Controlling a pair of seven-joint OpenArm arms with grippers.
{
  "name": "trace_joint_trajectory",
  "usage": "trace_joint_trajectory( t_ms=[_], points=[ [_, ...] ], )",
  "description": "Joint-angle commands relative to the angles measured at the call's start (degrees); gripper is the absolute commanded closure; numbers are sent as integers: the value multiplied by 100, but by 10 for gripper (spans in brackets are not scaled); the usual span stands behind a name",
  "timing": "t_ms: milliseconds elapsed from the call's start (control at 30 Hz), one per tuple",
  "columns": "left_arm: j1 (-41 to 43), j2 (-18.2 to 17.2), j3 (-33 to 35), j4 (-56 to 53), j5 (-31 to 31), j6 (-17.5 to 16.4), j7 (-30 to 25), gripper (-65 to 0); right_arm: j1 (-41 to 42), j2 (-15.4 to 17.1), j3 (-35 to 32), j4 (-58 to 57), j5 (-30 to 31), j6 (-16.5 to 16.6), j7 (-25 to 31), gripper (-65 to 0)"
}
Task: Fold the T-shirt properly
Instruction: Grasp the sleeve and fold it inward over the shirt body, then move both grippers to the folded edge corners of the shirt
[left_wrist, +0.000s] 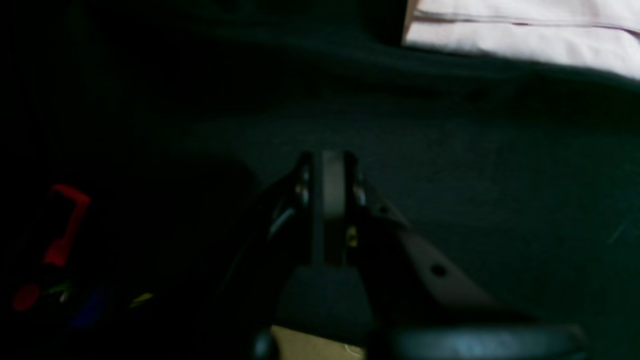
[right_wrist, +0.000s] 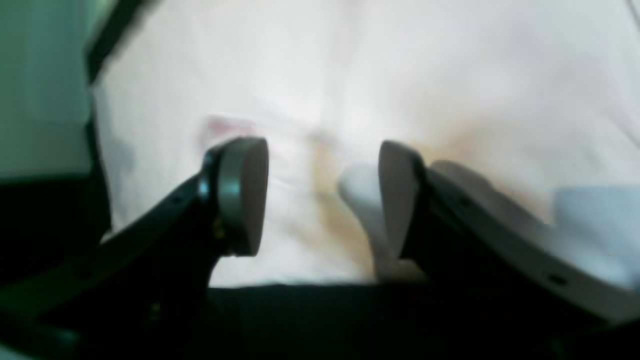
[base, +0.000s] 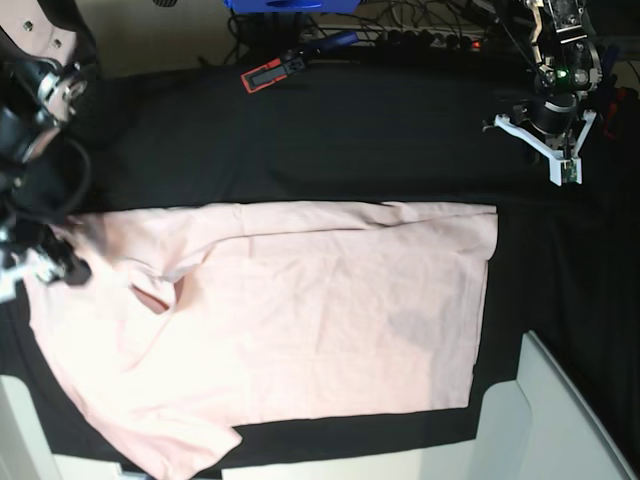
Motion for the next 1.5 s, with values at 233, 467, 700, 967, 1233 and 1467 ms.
trace_joint_trajectory(
  t_ms=[233, 467, 700, 967, 1233, 1467],
  points=[
    [10, -58, -27, 80, -2, 25, -105, -35, 17, 581, 902, -368, 192, 74, 189, -469],
    [10, -58, -27, 80, -2, 25, -97, -35, -212, 590, 885, -772, 183, 74, 937, -470],
    [63, -181, -27, 80, -2, 25, -97, -35, -220, 951, 849, -1880, 183, 66, 1596, -469],
    [28, -277, -27, 80, -2, 25, -97, -34, -150, 986, 841, -2109, 183, 66, 1833, -469],
    [28, -286, -27, 80, -11, 25, -97, -34, -36, 845, 841, -2135, 174, 66, 1833, -469],
    [19, -277, -27, 80, -11, 25, -97, -35, 8, 775, 841, -2135, 174, 66, 1833, -444]
  ],
)
